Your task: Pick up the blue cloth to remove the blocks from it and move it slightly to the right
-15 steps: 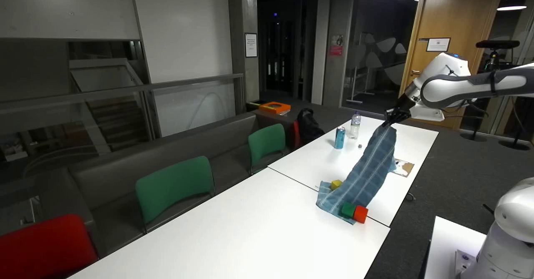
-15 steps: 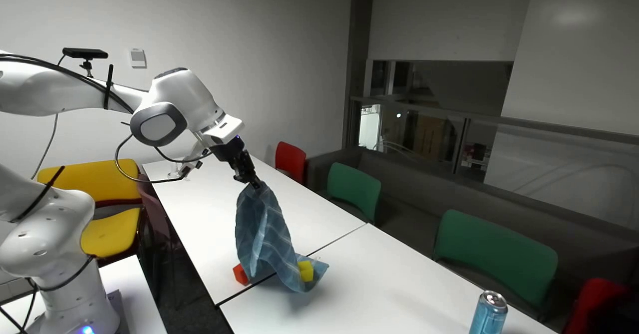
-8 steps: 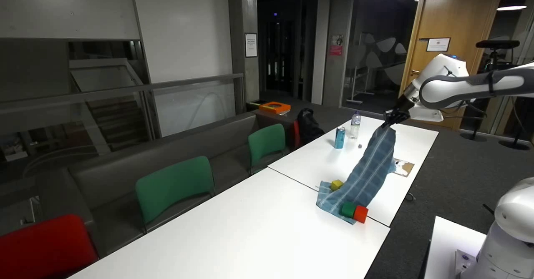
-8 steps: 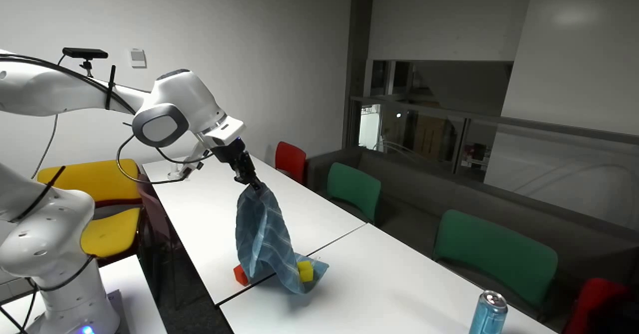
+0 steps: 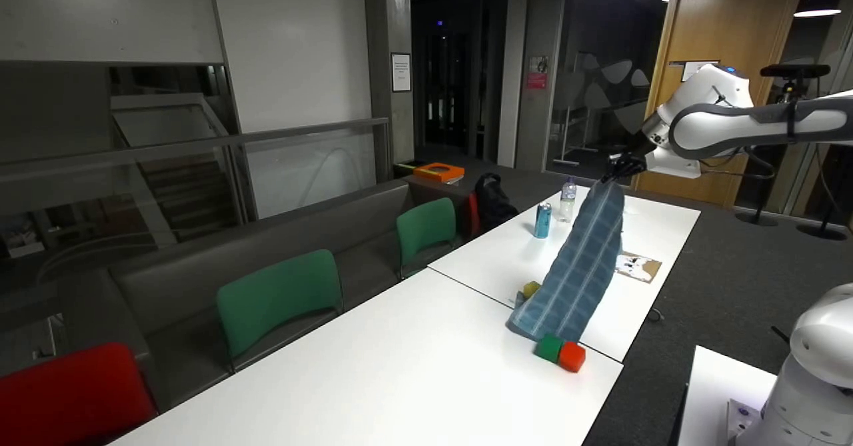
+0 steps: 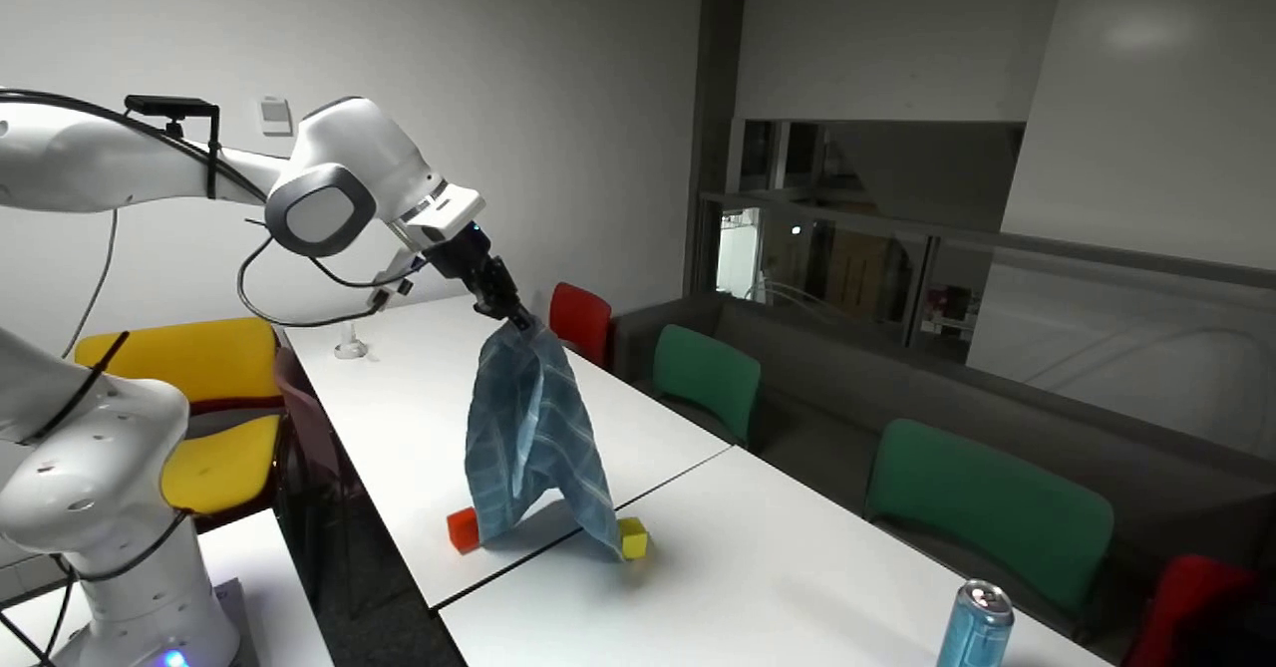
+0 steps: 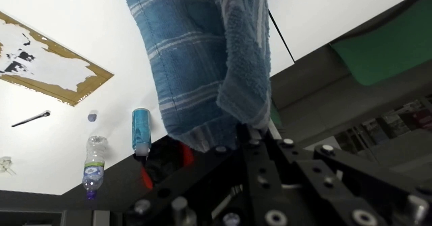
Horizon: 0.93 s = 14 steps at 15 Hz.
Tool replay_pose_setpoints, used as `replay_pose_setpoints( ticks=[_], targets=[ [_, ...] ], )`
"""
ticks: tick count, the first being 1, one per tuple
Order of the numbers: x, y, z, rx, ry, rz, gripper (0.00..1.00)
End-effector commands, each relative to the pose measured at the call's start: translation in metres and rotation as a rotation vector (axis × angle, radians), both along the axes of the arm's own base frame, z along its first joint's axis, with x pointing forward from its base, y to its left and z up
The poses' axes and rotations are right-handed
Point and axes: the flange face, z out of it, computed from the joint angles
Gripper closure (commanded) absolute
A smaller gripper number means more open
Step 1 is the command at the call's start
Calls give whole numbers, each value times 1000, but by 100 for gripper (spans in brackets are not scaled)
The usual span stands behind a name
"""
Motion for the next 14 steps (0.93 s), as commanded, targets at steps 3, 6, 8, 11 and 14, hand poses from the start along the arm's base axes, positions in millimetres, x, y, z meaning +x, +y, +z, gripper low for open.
replay_pose_setpoints(
  ticks=[3,6,8,11,14],
  targets=[
    [20,23,50,-26,-94,-33,98],
    [25,28,65,-19,-126,-47,98],
    [27,28,73,-13,-143,-57,98],
    [28,25,81,-8,-158,-68,98],
    [29,24,85,-7,-166,-73,98]
  ],
)
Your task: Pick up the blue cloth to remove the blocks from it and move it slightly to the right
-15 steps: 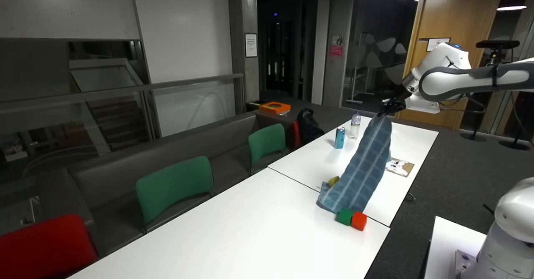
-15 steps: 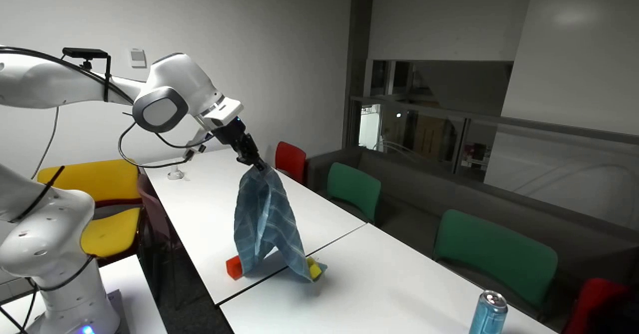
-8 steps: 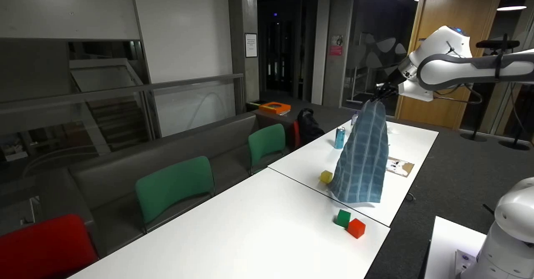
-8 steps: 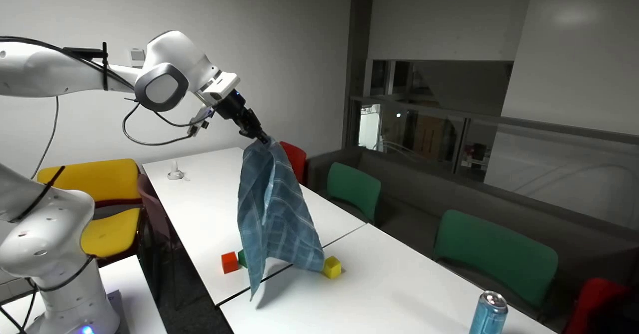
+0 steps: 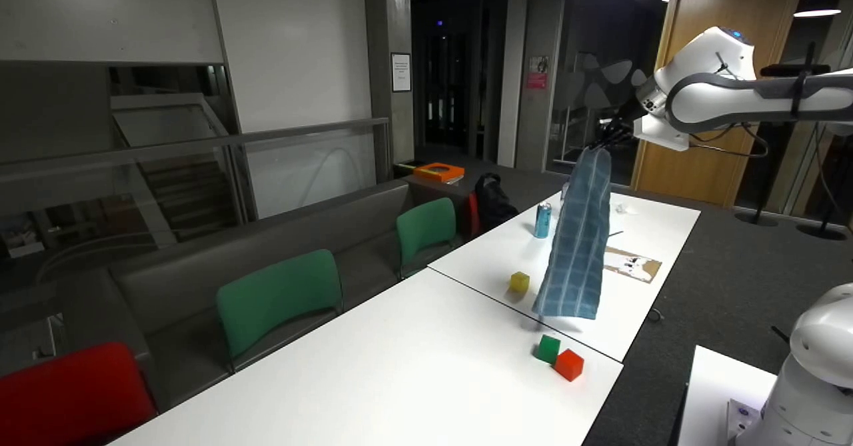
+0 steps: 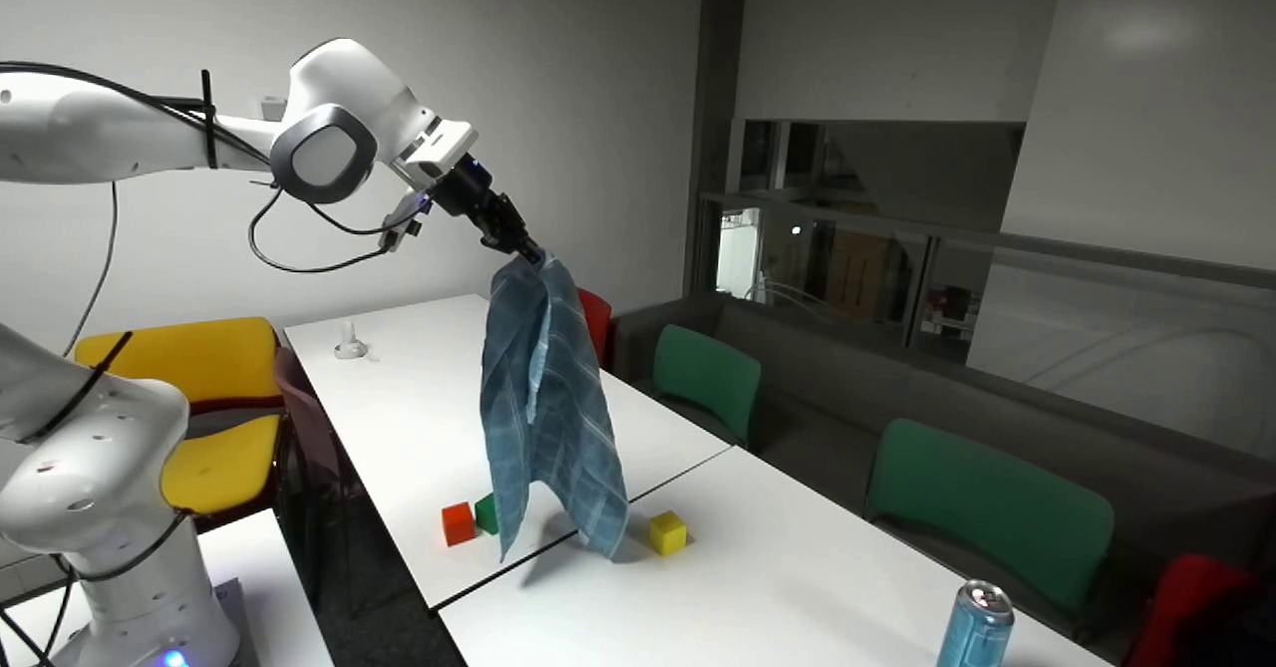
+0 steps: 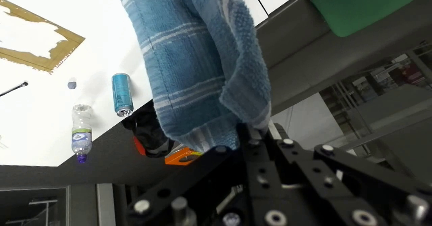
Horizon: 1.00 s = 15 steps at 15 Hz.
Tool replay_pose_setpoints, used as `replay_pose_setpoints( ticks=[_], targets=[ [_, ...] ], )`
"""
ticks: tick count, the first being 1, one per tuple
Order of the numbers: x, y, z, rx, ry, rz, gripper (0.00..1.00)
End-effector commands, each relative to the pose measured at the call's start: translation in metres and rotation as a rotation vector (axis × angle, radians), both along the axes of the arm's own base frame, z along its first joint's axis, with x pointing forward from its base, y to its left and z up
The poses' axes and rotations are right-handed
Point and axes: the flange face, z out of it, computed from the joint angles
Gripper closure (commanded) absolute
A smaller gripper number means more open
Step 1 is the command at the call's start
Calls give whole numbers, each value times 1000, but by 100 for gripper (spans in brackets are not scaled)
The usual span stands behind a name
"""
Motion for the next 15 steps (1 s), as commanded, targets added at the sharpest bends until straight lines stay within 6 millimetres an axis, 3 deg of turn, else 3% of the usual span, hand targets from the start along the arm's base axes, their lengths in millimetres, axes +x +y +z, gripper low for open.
replay_pose_setpoints(
  ticks=[1,8,15],
  targets=[
    [9,-6,11,-3,-27,-22,98],
    [20,-11,-9,-58,48,-1,98],
    [51,-16,-46,-54,135,-9,98]
  ],
)
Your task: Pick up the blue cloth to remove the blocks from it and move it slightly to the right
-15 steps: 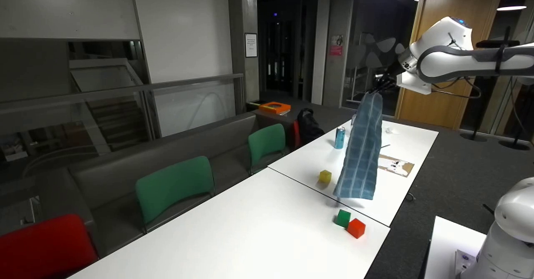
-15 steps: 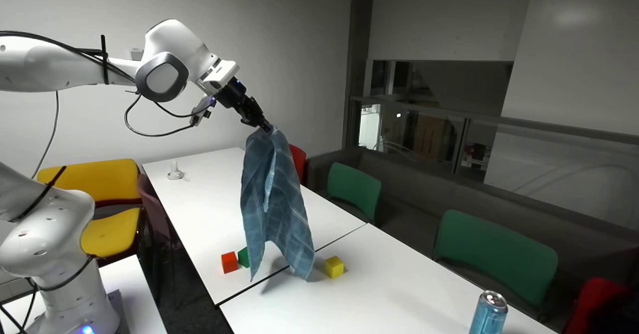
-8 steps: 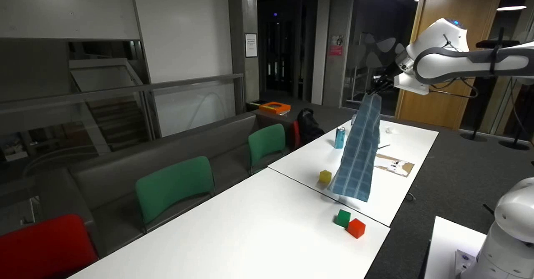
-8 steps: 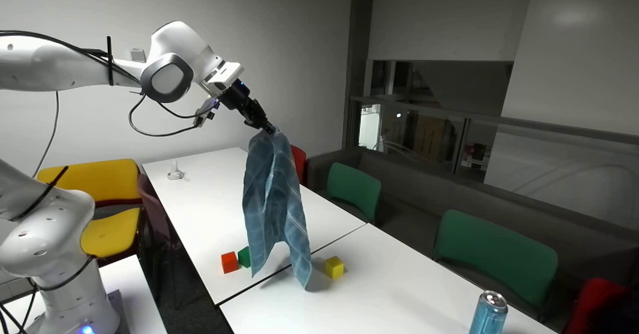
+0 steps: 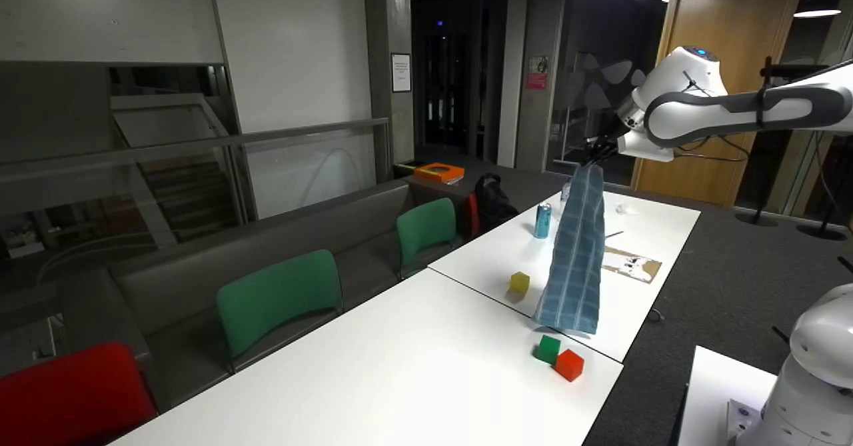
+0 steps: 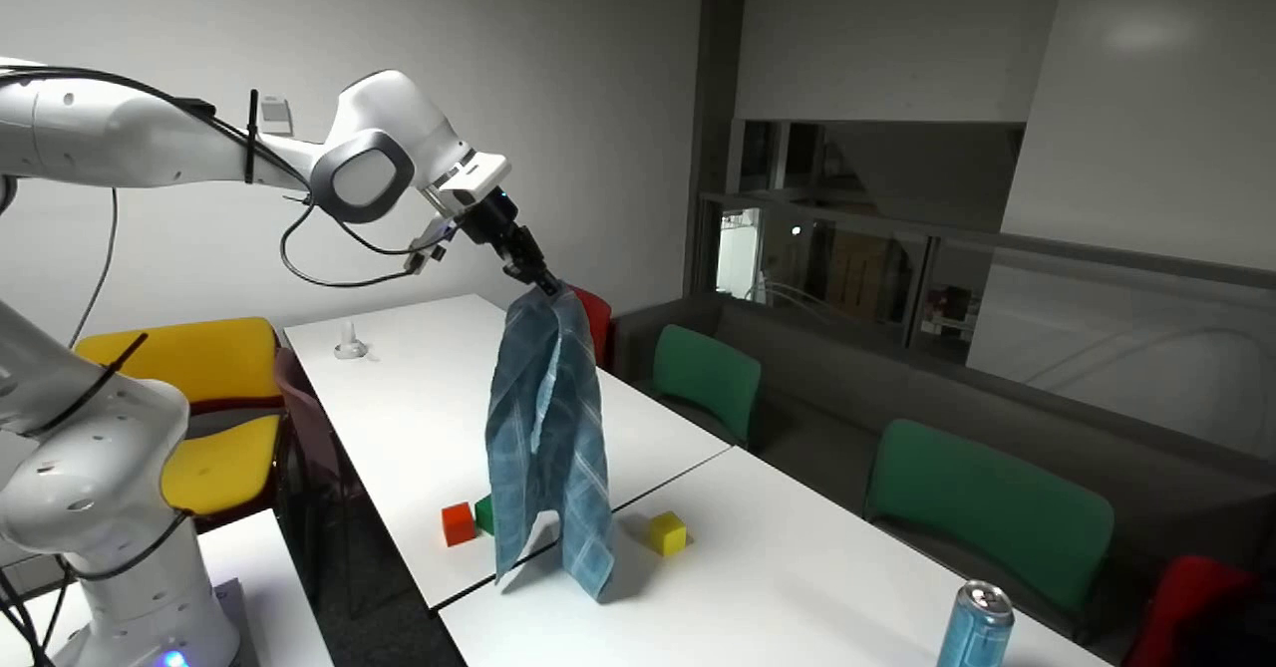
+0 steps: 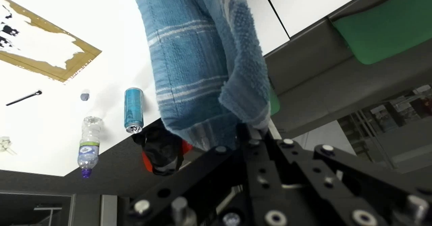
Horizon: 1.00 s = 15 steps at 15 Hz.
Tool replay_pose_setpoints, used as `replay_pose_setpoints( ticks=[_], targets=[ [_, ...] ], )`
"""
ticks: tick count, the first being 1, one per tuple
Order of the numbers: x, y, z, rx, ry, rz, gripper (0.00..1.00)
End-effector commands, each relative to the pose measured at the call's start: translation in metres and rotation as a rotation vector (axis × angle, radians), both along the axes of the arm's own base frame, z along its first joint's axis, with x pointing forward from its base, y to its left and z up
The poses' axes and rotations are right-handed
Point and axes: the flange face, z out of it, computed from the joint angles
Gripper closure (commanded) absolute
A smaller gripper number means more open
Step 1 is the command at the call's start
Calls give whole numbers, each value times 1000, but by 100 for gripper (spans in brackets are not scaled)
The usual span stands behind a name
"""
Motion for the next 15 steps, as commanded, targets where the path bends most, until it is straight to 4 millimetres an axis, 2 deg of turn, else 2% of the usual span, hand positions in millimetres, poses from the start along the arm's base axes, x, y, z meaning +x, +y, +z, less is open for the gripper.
replay_pose_setpoints(
  ticks=[1,8,12,15],
  targets=[
    [24,-8,-15,-28,44,-15,98],
    [58,-40,-74,14,198,-37,98],
    [57,-56,-98,51,264,-45,98],
    [51,-62,-107,81,293,-57,98]
  ],
)
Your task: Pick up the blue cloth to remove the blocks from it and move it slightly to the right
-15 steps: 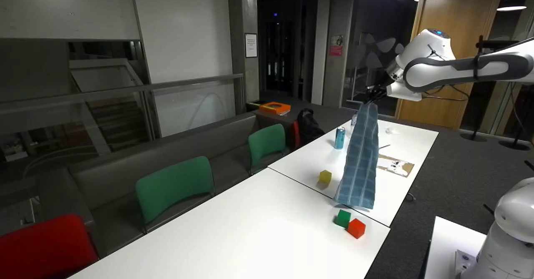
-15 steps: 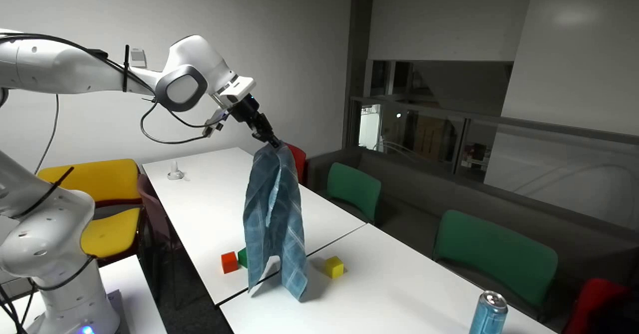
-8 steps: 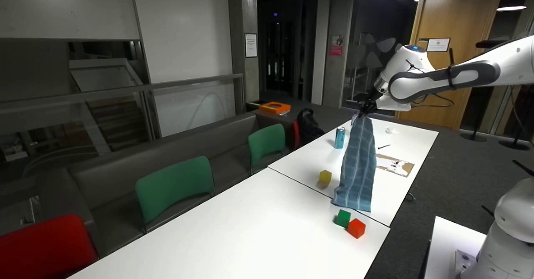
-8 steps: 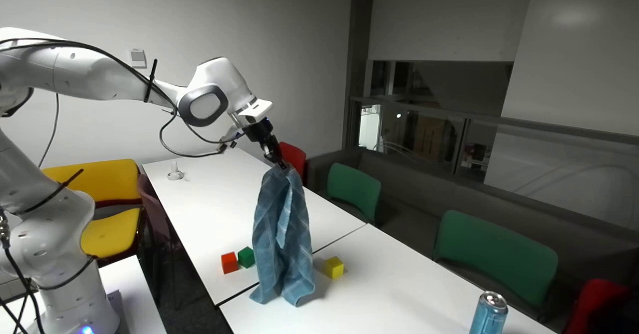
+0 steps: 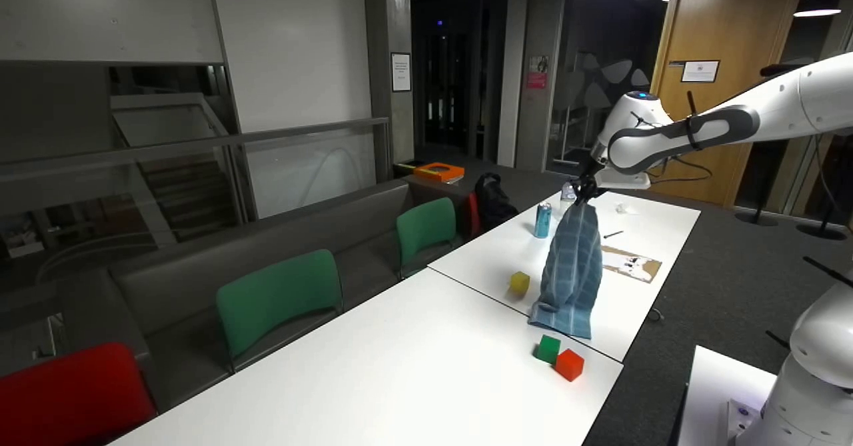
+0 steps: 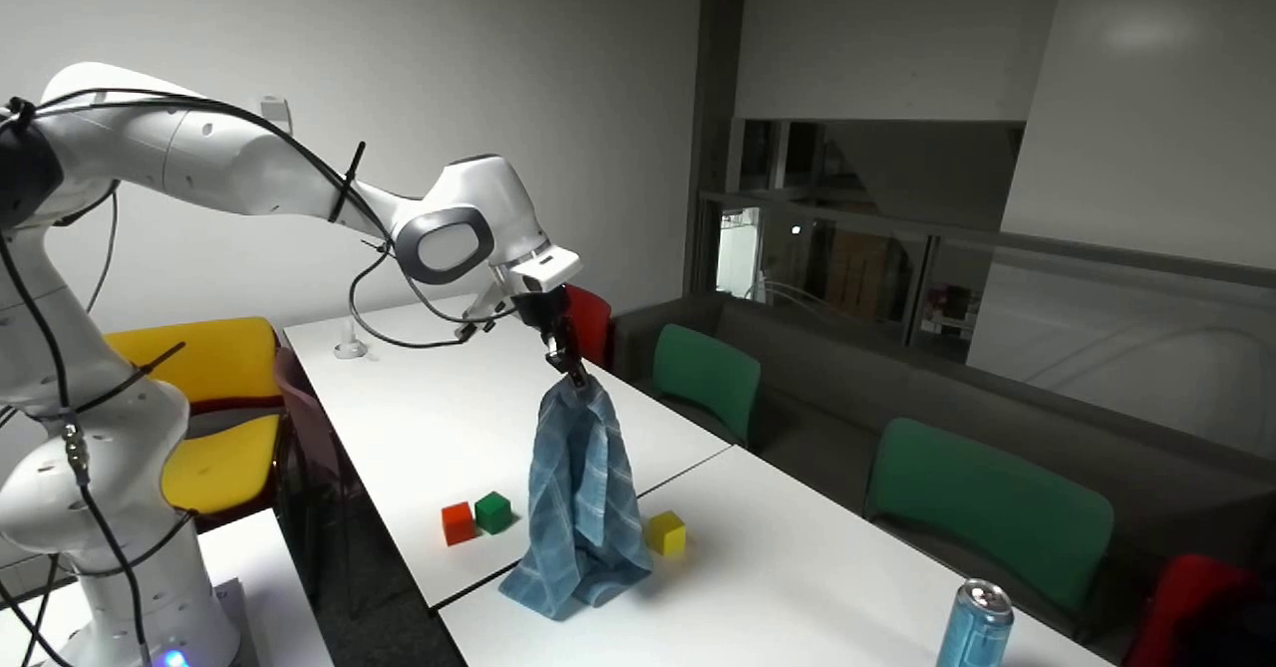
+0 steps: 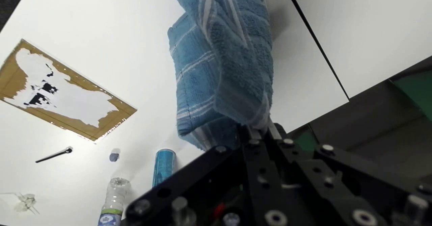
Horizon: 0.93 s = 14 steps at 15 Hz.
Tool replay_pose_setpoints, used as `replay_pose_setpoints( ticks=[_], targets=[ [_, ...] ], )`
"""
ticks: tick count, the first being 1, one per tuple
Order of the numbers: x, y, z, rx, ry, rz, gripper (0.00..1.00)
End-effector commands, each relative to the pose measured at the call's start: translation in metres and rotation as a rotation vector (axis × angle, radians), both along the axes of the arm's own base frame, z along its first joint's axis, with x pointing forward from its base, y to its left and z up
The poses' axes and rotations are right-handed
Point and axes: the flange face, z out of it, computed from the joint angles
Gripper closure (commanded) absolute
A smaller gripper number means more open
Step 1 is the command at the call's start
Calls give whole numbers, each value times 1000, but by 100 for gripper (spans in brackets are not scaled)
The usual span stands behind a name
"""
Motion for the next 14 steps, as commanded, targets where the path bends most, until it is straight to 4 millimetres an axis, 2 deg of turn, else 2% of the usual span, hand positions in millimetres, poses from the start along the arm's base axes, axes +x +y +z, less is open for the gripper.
replay_pose_setpoints(
  ticks=[1,9,14],
  targets=[
    [-3,-6,3,19,30,-12,98],
    [-4,-1,9,29,38,-2,98],
    [-8,18,25,109,-27,92,98]
  ],
)
